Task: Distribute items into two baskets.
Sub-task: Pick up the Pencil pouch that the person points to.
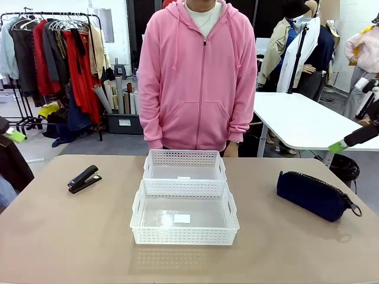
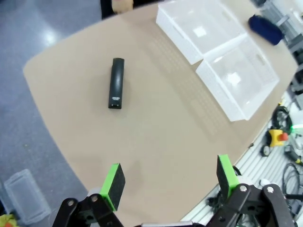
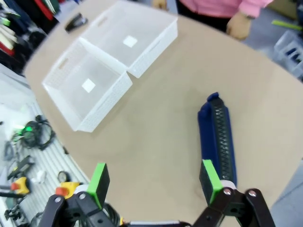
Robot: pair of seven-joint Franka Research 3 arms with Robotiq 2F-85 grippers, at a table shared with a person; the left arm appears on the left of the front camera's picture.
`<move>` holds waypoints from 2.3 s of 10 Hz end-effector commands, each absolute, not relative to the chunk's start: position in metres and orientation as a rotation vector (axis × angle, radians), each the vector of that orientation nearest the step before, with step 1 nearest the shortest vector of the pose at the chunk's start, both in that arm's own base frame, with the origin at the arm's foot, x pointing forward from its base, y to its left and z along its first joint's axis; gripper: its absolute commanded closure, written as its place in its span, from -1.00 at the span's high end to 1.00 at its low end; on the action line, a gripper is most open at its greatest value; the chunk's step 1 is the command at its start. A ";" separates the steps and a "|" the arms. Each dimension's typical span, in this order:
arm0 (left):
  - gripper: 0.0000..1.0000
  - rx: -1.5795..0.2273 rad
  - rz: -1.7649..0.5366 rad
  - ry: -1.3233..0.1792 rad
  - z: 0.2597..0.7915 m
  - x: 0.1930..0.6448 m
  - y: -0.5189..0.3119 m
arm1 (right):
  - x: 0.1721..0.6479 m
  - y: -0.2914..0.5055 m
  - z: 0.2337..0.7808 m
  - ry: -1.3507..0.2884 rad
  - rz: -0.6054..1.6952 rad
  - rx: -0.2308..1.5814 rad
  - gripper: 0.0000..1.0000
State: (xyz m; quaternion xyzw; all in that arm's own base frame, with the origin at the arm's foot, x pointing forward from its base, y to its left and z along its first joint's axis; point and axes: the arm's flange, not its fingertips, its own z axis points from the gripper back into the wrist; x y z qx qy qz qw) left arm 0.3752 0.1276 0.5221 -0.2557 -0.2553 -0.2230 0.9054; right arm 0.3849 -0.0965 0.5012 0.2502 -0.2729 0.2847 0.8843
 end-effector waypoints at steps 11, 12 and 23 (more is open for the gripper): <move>1.00 -0.719 -0.440 -0.738 0.530 0.361 0.174 | 0.340 -0.164 0.524 -0.701 0.511 0.640 1.00; 1.00 -0.724 -0.439 -0.739 0.530 0.361 0.174 | 0.340 -0.164 0.524 -0.699 0.512 0.645 1.00; 1.00 -0.710 -0.418 -0.717 0.529 0.359 0.172 | 0.339 -0.162 0.523 -0.674 0.486 0.628 1.00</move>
